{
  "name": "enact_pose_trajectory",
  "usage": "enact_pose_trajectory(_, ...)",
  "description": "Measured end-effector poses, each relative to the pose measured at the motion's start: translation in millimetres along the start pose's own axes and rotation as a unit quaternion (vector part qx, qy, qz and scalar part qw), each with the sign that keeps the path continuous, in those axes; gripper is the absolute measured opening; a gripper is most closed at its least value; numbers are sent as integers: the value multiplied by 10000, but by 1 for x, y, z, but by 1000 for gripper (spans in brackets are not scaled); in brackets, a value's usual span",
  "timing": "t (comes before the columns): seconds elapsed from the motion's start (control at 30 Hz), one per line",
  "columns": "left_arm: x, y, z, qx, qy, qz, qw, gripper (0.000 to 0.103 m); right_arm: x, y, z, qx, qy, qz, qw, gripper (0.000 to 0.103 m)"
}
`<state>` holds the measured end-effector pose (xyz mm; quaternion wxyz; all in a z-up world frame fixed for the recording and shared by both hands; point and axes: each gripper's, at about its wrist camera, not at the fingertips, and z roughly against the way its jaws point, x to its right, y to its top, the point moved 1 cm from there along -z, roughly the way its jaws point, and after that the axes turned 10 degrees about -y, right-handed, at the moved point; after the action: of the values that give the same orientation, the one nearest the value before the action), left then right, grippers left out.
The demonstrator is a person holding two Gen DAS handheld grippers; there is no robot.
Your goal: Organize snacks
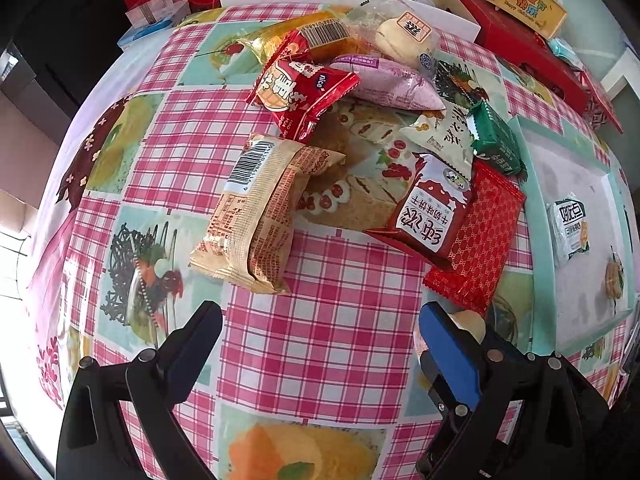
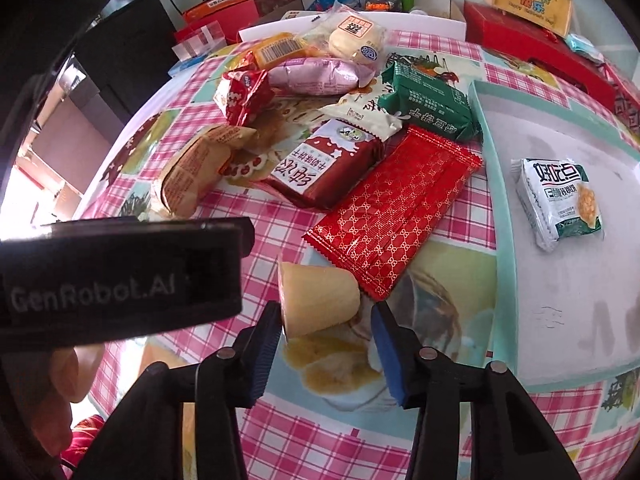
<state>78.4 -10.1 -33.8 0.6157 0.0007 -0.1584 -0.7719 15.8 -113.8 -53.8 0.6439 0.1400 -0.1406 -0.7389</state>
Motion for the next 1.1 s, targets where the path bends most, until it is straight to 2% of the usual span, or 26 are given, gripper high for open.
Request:
enact_pose_trajectory(0.1, 1, 0, -1, -6, -2, 3, 10000, 99, 3, 1, 0, 16, 51, -116, 9999, 41)
enact_pose_trajectory(0.37, 0, 1, -1, 20, -33, 44, 10000, 99, 15, 2, 3, -10, 79, -339, 9994, 40)
enact_pose_trajectory(0.6, -4, 7, 4, 160, -375, 355, 9985, 99, 25, 3, 8, -10, 90, -505, 9987, 40)
enact_pose_trajectory(0.8, 3, 14, 6, 324, -416, 313, 9981, 99, 32, 5, 15, 101, 69, -616, 9980, 39)
enact_pose_trajectory(0.93, 18, 19, 3, 398, -427, 96, 9982, 98, 39, 6, 18, 137, 30, -728, 9972, 39)
enact_pose_trajectory(1.03, 30, 24, -3, 423, -465, -44, 9980, 93, 45, 6, 20, 172, 29, -822, 9965, 39)
enact_pose_trajectory(1.1, 37, 29, -8, 420, -488, -115, 9979, 86, 52, 5, 24, 220, 25, -881, 9959, 39)
